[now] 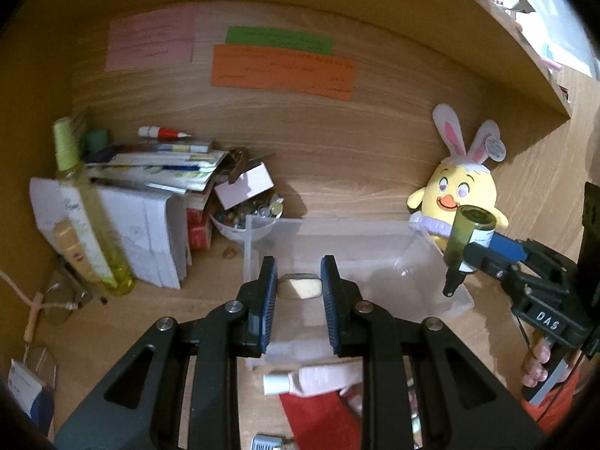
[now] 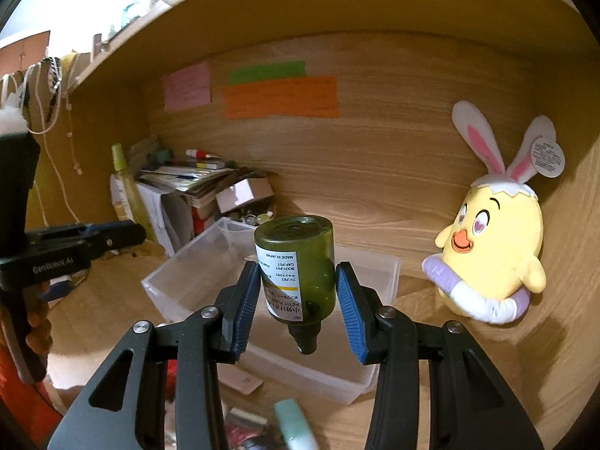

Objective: Organize objects
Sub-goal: 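Release the green bottle into the bin with the right gripper while the left carries the clear cube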

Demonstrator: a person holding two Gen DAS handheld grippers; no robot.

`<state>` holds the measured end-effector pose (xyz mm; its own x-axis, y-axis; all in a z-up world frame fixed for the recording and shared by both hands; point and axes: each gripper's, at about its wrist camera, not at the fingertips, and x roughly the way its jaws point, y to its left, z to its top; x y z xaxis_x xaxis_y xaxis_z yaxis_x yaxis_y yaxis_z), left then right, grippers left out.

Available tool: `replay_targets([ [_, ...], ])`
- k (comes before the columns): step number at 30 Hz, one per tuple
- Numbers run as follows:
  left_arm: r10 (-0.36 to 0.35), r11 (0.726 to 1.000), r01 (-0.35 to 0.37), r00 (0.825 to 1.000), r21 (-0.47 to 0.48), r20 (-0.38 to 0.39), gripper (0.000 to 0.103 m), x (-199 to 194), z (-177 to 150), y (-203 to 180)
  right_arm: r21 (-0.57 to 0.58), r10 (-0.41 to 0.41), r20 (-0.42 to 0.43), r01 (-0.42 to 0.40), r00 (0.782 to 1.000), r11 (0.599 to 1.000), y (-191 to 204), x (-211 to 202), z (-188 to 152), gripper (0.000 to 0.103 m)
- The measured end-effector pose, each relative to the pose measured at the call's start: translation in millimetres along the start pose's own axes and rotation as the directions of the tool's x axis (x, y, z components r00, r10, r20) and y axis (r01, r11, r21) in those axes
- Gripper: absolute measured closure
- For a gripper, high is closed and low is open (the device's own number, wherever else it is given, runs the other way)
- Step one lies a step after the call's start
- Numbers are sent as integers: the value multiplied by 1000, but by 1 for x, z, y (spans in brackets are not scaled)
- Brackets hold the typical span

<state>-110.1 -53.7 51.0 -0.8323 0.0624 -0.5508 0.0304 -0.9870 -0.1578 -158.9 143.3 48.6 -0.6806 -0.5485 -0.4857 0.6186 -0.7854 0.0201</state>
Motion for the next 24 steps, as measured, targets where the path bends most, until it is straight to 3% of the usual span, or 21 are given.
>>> replay_targets([
  [11, -28, 999, 33, 994, 40, -102, 80, 56, 11, -7, -8, -48, -104, 47, 993, 999, -20, 46, -4, 65],
  [17, -48, 997, 58, 980, 46, -194, 80, 84, 3, -5, -26, -63, -164, 60, 985, 998, -23, 64, -13, 65],
  [24, -51, 996, 69, 967, 65, -251, 80, 98, -7, -5, -61, -63, -233, 50, 970, 997, -17, 84, -24, 65],
])
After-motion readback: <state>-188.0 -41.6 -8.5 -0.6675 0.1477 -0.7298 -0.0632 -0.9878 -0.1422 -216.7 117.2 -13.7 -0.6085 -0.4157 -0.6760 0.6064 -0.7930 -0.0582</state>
